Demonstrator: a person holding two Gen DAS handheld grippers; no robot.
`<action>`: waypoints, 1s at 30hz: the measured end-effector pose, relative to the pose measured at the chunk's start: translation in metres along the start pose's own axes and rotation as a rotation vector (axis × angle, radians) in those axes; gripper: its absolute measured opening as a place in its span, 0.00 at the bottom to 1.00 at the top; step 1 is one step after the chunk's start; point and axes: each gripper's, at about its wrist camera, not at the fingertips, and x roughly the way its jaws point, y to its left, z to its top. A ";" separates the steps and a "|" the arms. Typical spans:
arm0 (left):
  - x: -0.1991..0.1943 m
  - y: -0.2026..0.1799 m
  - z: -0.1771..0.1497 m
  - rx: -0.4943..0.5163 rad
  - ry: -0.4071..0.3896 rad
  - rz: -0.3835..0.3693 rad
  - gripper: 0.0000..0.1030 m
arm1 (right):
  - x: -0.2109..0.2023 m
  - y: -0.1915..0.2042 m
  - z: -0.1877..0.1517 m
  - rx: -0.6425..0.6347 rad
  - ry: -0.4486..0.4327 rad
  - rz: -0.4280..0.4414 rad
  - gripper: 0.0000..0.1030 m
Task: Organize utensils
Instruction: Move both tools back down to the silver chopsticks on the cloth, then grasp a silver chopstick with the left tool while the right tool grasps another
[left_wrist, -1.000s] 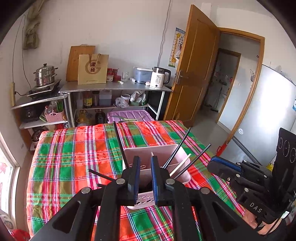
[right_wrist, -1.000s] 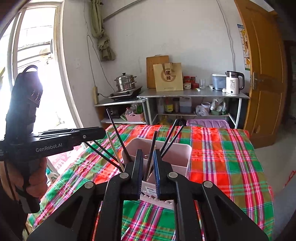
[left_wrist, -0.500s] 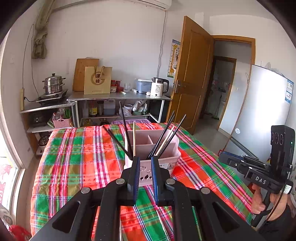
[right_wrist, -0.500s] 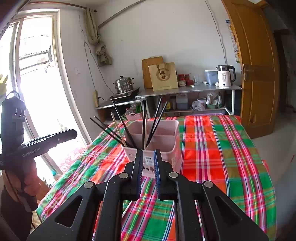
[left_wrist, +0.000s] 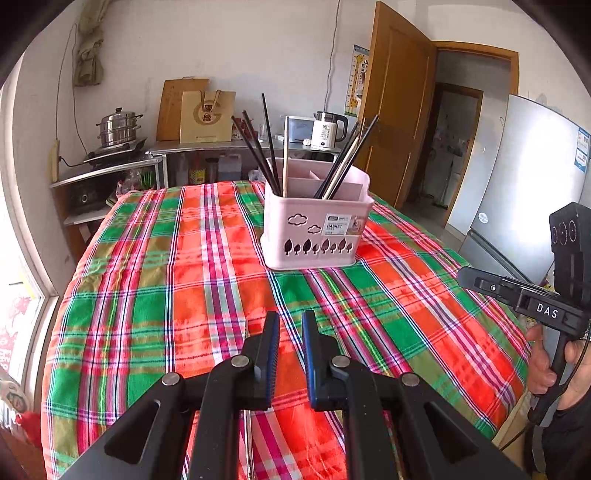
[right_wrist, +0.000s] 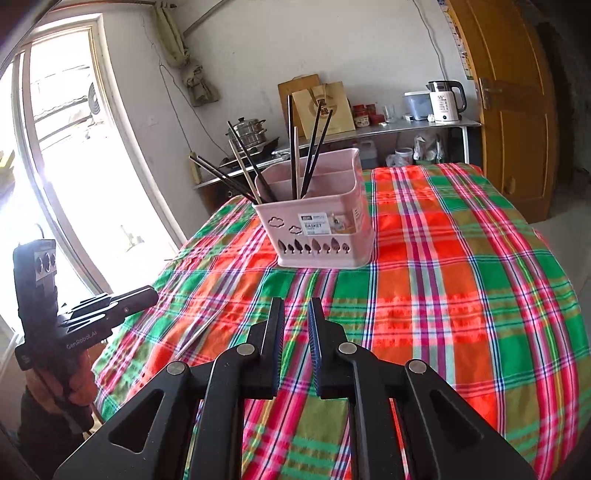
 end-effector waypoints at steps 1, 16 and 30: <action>0.001 0.001 -0.003 0.000 0.007 0.001 0.11 | 0.002 0.001 -0.003 0.000 0.007 0.003 0.13; 0.052 0.026 -0.017 0.016 0.172 0.051 0.20 | 0.057 0.024 -0.022 -0.002 0.142 0.018 0.20; 0.107 0.035 -0.008 0.061 0.302 0.063 0.20 | 0.117 0.037 -0.021 -0.009 0.253 -0.028 0.24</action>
